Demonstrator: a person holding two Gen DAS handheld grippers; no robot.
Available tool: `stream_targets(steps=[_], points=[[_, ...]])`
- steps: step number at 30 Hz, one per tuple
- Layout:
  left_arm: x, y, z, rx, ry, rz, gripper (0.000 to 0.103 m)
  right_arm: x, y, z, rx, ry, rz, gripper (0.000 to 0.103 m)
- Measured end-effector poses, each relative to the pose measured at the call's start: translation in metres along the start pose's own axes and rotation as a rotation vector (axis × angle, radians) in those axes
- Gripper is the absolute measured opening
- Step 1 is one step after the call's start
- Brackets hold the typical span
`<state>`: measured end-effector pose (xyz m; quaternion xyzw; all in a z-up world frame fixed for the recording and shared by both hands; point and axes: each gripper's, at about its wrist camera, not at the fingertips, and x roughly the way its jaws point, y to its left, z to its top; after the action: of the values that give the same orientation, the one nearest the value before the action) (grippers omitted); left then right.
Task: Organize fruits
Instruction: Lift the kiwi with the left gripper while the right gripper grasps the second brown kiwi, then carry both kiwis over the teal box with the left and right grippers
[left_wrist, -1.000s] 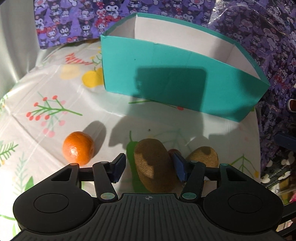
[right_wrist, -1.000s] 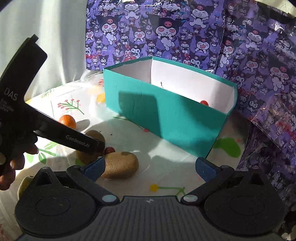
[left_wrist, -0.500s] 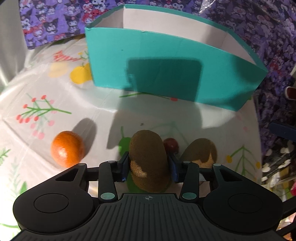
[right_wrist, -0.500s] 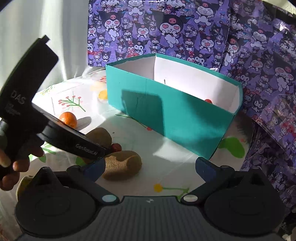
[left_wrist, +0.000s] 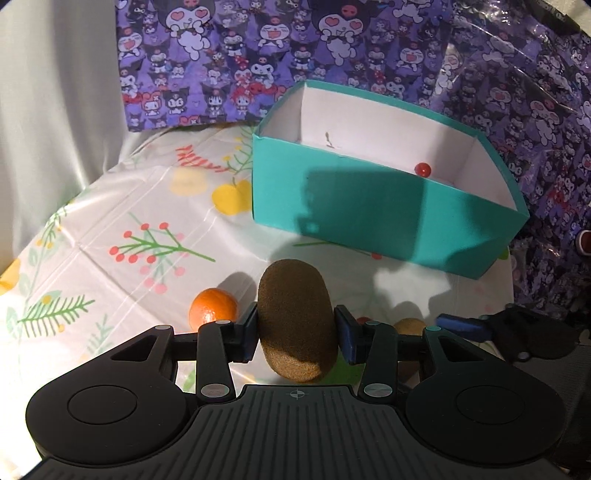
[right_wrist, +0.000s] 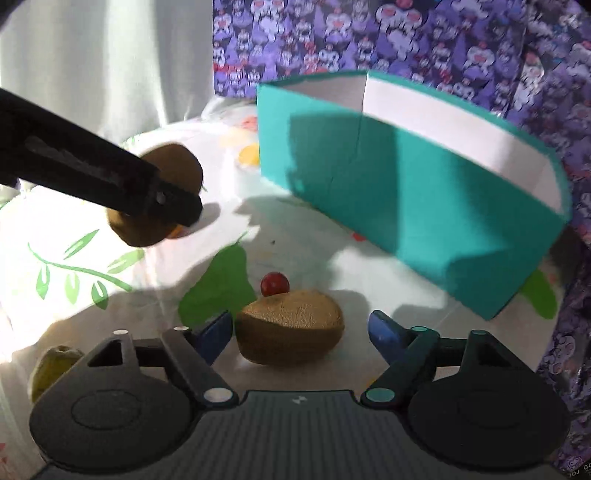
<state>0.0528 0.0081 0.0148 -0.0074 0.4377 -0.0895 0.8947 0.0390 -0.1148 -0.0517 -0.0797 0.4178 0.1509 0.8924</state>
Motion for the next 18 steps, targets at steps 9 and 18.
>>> stream_targets(steps=[9,18], points=[[0.002,-0.002,0.001,-0.003,0.018,0.014,0.047,0.014,-0.001,-0.005,-0.020,-0.009,0.047,0.068],[-0.013,-0.018,0.025,0.014,-0.024,0.027,0.047,-0.008,-0.014,-0.004,0.042,-0.074,0.018,0.066]])
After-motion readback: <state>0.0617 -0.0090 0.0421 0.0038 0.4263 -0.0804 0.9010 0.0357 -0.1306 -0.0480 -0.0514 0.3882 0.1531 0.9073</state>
